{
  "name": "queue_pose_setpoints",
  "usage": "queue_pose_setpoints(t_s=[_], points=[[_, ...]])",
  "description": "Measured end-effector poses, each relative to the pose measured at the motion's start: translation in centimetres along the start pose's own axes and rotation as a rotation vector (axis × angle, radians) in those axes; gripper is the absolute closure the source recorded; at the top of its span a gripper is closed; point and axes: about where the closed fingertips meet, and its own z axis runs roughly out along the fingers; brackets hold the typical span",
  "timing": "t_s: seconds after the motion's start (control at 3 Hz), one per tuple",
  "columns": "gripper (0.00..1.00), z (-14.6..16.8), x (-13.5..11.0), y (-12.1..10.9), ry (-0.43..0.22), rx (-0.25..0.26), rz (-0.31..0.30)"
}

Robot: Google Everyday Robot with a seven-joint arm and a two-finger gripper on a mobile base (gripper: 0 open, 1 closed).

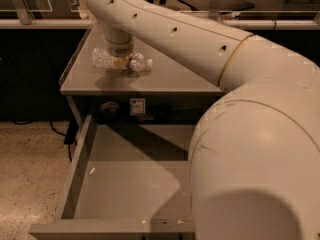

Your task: Place water bottle into top drawer

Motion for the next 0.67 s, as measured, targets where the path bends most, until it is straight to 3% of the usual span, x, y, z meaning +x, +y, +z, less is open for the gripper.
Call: queue_pose_setpoints(t_s=[0.33,0.67], points=[[1.00,0.00,0.00,0.00,0.000,0.000,0.000],[0.83,0.01,0.00,0.00,0.000,0.000,0.000]])
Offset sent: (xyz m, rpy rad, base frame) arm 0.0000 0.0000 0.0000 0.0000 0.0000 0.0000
